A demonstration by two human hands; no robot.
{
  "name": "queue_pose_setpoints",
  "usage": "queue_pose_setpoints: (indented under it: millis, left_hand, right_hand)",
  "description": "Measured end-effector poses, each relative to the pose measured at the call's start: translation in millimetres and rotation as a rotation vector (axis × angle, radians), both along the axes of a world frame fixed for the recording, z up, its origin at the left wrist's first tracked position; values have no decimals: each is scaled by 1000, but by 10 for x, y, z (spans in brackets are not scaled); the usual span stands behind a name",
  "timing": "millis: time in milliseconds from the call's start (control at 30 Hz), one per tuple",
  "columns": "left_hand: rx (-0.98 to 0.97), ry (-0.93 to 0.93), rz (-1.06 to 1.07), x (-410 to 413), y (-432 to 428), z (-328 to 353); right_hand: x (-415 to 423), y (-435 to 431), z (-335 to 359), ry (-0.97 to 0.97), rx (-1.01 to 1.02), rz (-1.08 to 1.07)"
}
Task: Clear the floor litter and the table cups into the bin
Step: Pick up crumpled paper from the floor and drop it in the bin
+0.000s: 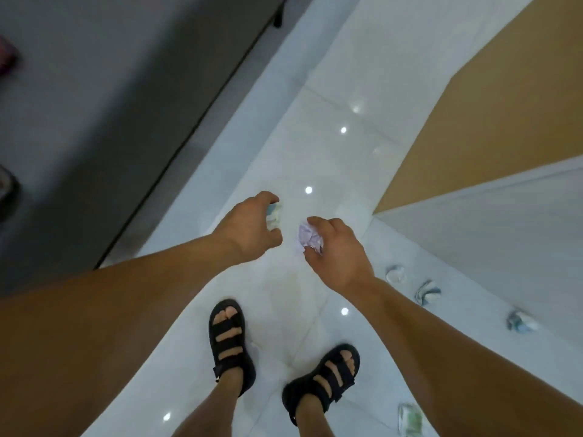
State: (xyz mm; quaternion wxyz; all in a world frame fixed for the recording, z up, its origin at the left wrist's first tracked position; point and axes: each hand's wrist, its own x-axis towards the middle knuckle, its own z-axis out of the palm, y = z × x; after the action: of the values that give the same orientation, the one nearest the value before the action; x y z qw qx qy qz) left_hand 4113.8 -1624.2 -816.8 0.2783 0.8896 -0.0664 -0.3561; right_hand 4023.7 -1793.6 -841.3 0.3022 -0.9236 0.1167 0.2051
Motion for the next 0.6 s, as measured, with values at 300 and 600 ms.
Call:
queue_pose_setpoints:
  millis: [300, 600]
  left_hand:
    - [-67, -105, 255, -154, 1064, 2343]
    - [-99, -151, 596, -1046, 1970, 3842]
  right_hand:
    - [399, 887, 2388, -39, -54, 283]
    - [381, 1461, 4040, -116, -70, 502]
